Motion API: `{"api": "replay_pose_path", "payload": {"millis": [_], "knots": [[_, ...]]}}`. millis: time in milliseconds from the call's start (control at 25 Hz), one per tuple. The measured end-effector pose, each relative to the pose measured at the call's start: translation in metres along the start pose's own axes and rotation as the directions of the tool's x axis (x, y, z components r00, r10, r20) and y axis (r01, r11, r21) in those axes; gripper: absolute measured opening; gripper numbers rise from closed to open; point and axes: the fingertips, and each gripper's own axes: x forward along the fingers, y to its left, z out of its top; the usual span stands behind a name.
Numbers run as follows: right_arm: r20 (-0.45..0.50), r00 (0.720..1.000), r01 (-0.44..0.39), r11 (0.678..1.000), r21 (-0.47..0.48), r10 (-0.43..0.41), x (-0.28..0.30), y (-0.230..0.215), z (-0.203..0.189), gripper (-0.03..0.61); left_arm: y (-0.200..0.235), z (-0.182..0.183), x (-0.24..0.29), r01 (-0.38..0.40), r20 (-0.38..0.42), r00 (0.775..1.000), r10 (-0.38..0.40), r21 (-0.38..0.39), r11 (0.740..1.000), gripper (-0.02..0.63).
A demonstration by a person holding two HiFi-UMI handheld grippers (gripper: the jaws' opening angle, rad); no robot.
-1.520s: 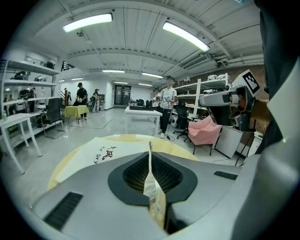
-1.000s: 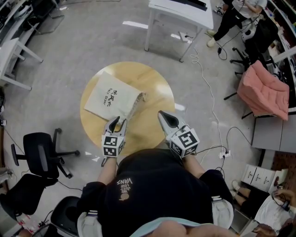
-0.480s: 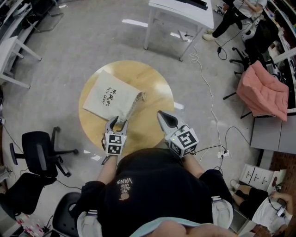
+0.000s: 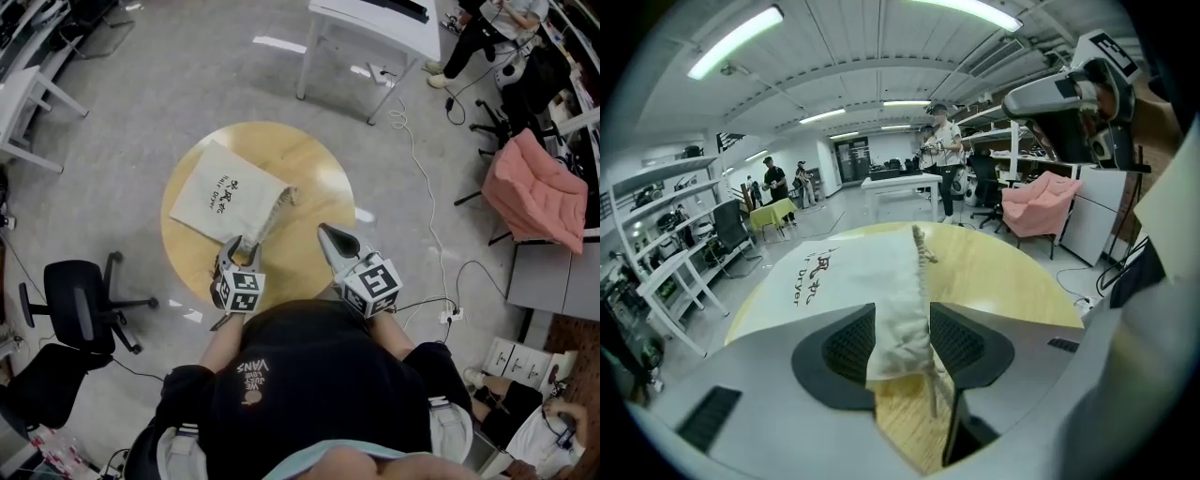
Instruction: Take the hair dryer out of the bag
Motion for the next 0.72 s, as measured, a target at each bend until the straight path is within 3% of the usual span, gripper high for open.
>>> {"api": "replay_pose_path", "payload": {"millis": [360, 720], "knots": [[-0.014, 1.0, -0.01, 1.0, -0.001, 0.01, 0.0024, -0.0034, -0.0035, -0.002, 0.0047, -0.0046, 0.0064, 0.002, -0.023, 1.0, -0.003, -0.046, 0.999, 0.179], [-0.028, 0.999, -0.039, 0.999, -0.011, 0.039, 0.0081, -0.0018, -0.0062, -0.002, 0.0098, -0.0008, 0.0025, -0.001, -0.023, 1.0, -0.001, -0.076, 0.997, 0.063]]}}
